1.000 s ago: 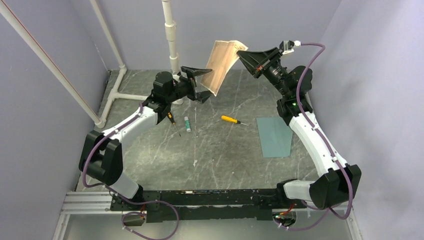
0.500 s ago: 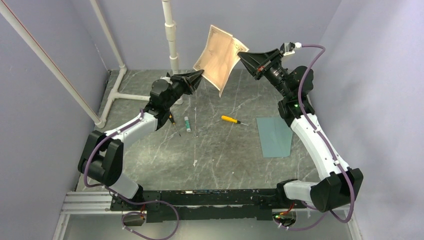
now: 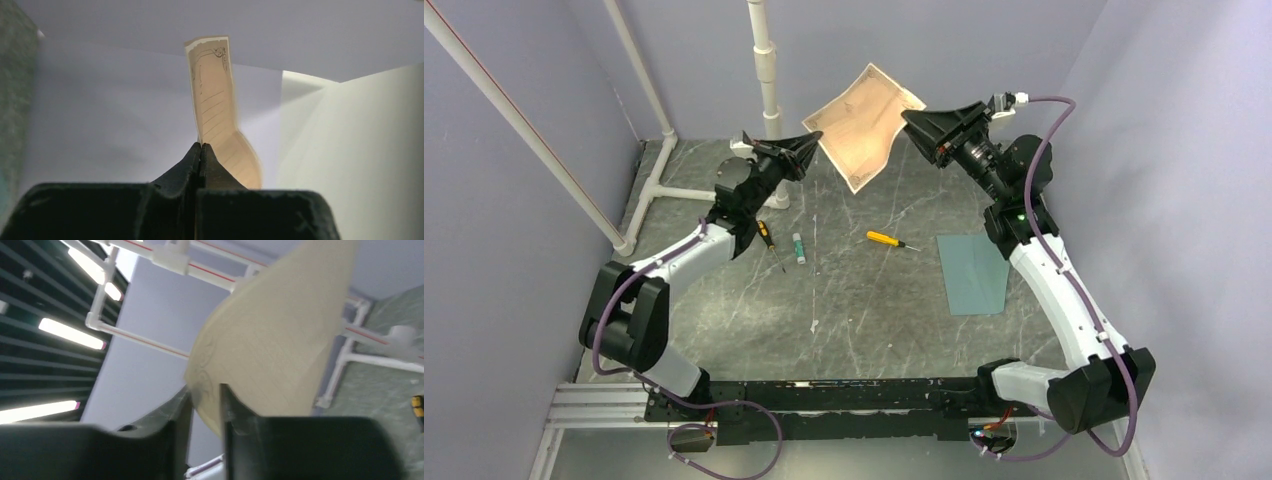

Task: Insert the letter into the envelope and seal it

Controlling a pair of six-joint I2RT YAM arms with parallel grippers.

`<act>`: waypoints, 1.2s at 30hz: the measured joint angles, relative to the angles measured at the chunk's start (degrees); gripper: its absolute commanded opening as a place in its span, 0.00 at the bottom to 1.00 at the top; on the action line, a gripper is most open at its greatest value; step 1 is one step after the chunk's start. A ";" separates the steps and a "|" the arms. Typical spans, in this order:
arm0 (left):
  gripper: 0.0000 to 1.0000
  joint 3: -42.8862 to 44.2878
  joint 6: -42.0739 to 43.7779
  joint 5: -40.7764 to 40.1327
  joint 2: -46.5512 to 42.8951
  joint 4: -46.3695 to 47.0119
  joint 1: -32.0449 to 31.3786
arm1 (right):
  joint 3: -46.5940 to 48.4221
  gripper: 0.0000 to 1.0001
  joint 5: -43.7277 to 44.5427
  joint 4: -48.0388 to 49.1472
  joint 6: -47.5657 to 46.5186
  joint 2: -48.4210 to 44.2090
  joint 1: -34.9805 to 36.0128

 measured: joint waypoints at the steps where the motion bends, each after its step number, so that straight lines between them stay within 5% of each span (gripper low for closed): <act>1: 0.02 0.00 1.84 0.26 -0.22 -0.02 0.57 | 0.02 0.73 0.15 -1.31 -0.79 -0.15 -0.02; 2: 0.02 -0.02 4.15 0.72 -0.68 -0.48 1.33 | 0.04 0.87 0.48 -3.02 -2.38 -0.35 -0.09; 4: 0.02 -0.04 9.40 1.81 -2.23 -1.92 3.13 | 0.83 0.99 2.05 -9.62 -8.68 -0.85 -0.44; 10: 0.02 1.14 28.83 7.78 -10.29 -10.95 7.65 | 2.58 1.00 5.40 -27.02 -29.40 -1.31 -5.92; 18: 0.02 10.16 56.35 23.58 -13.68 -26.67 7.69 | 0.57 1.00 -8.81 -27.12 -44.78 -0.42 -9.88; 25: 0.02 13.27 65.75 35.28 -14.71 -32.65 7.69 | -2.12 0.98 -22.08 -12.63 -42.42 1.60 -9.20; 33: 0.02 18.01 63.60 46.71 -14.67 -27.93 7.69 | -4.09 0.96 -26.77 3.69 -28.92 6.12 -8.22; 36: 0.02 20.02 61.13 50.71 -14.38 -24.06 7.69 | -4.83 0.88 -27.82 10.16 -23.85 7.02 -8.22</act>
